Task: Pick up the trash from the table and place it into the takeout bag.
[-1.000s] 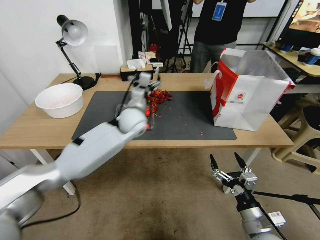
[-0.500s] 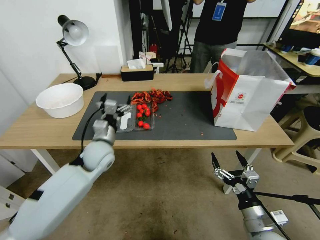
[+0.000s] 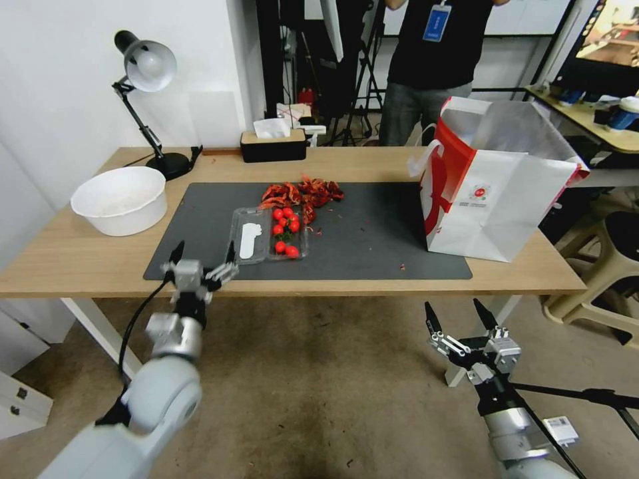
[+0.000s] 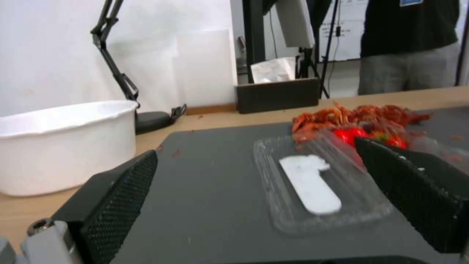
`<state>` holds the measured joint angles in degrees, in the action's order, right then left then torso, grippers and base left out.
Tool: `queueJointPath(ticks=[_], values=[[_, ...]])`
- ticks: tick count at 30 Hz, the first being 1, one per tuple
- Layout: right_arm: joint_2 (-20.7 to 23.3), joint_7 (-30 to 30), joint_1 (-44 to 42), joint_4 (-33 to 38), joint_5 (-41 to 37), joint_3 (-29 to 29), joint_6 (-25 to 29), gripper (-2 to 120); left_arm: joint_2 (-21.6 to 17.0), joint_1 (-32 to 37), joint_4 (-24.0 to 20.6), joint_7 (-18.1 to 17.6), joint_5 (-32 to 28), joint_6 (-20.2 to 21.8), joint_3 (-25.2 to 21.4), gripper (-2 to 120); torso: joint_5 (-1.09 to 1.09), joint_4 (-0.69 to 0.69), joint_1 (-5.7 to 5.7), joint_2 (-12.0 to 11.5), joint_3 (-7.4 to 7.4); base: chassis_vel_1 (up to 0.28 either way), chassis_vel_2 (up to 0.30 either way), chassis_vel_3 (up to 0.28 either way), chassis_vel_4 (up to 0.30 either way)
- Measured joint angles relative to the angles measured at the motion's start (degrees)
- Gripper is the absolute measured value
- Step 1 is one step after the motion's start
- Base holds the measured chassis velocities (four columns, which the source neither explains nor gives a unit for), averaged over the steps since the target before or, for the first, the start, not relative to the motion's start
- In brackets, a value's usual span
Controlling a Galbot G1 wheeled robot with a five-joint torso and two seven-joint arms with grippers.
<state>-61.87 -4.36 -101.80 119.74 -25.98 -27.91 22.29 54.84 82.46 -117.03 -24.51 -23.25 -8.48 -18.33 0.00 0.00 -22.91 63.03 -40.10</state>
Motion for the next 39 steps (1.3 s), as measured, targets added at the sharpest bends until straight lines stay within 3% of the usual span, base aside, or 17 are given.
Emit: queueJointPath(ticks=[8, 20, 39], values=[[-0.16, -2.49, 0.95, 0.51, -0.05, 0.67, -1.94, 100, 1.77, 8.99, -1.46, 4.33, -0.65, -5.57, -4.13, 100, -0.01, 0.01, -0.01, 0.00, 0.00, 0.000, 0.000, 0.000, 0.000], [-0.31, -3.86, 2.29, 0.71, -0.59, 1.89, -5.19, 100, 6.36, 14.94, -0.58, 5.07, 3.02, -10.50, -4.88, 100, 0.00, 0.01, 0.00, 0.00, -0.01, 0.000, 0.000, 0.000, 0.000], [-0.07, -3.37, 2.40, 0.50, -1.15, 2.50, -5.36, 100, 8.05, 15.33, 0.04, 5.10, 4.55, -10.82, -4.99, 100, 0.00, 0.00, -0.01, 0.00, -0.01, 0.000, 0.000, 0.000, 0.000]])
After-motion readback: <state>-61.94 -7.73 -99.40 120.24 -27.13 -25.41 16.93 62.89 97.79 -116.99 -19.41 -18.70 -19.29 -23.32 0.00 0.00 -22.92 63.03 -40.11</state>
